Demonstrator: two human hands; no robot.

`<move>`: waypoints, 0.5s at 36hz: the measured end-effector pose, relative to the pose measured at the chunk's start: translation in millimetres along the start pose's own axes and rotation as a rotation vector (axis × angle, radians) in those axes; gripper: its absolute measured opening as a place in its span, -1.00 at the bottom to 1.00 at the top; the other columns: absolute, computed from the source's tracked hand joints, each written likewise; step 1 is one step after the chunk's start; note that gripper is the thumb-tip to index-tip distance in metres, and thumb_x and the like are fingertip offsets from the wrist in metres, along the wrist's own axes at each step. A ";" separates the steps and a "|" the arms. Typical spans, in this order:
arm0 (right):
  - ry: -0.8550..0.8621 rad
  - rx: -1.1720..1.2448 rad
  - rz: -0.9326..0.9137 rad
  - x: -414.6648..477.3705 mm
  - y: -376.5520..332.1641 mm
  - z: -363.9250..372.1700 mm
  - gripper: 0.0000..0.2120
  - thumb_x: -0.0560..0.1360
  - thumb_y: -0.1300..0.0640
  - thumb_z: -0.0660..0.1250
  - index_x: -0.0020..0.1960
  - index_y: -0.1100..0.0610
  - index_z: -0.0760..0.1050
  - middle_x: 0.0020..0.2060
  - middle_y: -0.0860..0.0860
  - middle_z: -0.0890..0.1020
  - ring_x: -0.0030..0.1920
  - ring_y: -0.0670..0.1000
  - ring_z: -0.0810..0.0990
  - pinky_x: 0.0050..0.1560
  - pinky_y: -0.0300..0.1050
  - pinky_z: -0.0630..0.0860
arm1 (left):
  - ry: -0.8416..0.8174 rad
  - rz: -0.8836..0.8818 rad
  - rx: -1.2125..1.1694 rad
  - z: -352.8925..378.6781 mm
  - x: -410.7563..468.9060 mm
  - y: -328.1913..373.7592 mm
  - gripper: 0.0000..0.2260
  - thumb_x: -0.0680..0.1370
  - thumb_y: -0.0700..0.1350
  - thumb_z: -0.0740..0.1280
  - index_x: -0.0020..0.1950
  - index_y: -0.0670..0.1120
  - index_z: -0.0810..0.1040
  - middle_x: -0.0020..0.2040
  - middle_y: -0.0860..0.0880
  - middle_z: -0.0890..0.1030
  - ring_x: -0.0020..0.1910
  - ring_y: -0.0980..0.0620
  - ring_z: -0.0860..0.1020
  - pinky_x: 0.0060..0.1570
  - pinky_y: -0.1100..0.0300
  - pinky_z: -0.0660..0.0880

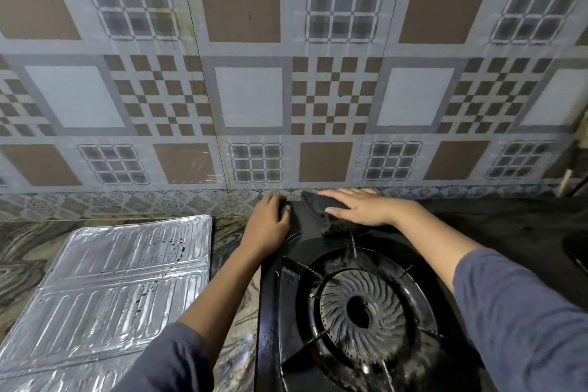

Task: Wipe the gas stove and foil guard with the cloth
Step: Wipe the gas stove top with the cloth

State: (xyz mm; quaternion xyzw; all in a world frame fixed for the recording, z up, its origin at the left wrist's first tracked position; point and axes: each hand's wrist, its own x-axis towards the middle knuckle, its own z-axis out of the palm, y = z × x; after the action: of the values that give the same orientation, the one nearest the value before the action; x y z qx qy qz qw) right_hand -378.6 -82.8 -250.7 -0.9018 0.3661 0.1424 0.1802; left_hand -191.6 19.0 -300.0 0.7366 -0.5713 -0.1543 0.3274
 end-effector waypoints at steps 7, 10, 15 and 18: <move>0.040 -0.023 -0.007 -4.0 3.2 0.8 -0.48 0.56 -0.27 -0.10 0.48 -0.23 -0.08 0.54 -0.07 0.01 0.53 0.03 -0.01 0.46 0.07 -0.08 | -0.033 0.124 0.278 -3.9 9.2 3.8 -0.69 0.59 0.03 0.13 0.22 -0.11 0.45 0.19 -0.10 0.52 0.20 -0.12 0.46 0.19 0.05 0.35; 0.060 -0.022 -0.014 -6.7 11.1 2.8 -0.48 0.55 -0.28 -0.11 0.48 -0.23 -0.07 0.53 -0.09 0.04 0.52 0.02 0.02 0.46 0.08 -0.06 | -0.075 0.146 0.363 -3.6 15.6 12.4 -0.67 0.58 0.08 0.14 0.19 -0.09 0.48 0.19 -0.08 0.54 0.18 -0.11 0.48 0.19 0.05 0.33; 0.086 -0.033 0.001 -20.1 29.0 4.3 -0.46 0.55 -0.29 -0.13 0.49 -0.20 -0.06 0.53 -0.10 0.04 0.52 -0.01 0.02 0.47 0.06 -0.06 | -0.234 0.094 0.365 -2.1 27.0 30.7 -0.67 0.57 0.12 0.15 0.10 -0.10 0.51 0.13 -0.13 0.58 0.10 -0.13 0.53 0.03 0.06 0.42; 0.087 -0.010 0.023 -33.8 51.7 3.6 -0.47 0.56 -0.28 -0.14 0.50 -0.19 -0.06 0.53 -0.11 0.02 0.52 -0.02 0.00 0.48 0.06 -0.08 | -0.310 0.056 0.354 3.5 32.9 48.2 -0.67 0.57 0.11 0.16 0.10 -0.10 0.53 0.12 -0.13 0.60 0.08 -0.12 0.54 0.01 0.08 0.44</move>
State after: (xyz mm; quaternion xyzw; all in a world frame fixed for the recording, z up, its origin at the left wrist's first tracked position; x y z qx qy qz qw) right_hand -439.2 -95.2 -252.3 -0.9036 0.3835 0.1067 0.1580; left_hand -219.5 -19.5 -266.0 0.7340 -0.6530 -0.1537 0.1057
